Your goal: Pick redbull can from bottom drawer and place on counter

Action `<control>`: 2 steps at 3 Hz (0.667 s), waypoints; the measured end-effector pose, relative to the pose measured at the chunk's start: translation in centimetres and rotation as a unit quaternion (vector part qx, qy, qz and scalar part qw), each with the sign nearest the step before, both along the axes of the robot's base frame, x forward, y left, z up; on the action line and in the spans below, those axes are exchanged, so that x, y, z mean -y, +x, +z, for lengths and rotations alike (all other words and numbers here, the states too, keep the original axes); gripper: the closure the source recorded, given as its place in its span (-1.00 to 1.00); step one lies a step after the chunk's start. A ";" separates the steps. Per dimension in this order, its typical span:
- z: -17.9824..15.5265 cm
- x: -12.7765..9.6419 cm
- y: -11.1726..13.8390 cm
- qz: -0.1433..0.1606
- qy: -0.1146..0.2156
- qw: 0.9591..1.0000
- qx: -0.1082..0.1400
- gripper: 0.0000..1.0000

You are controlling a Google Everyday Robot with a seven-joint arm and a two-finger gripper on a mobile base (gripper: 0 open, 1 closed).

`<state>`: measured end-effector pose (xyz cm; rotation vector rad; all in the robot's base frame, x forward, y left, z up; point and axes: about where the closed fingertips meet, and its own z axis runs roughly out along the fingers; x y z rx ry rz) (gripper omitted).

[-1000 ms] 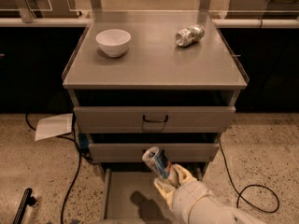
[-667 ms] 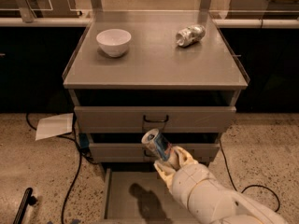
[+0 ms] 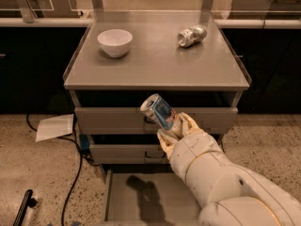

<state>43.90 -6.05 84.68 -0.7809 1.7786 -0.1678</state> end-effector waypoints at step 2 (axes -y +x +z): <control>-0.1 0.1 0.5 0.011 0.009 1.000 0.017 1.00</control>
Offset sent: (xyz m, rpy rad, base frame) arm 0.0009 -0.0141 -0.0015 0.0575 -0.0796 0.0500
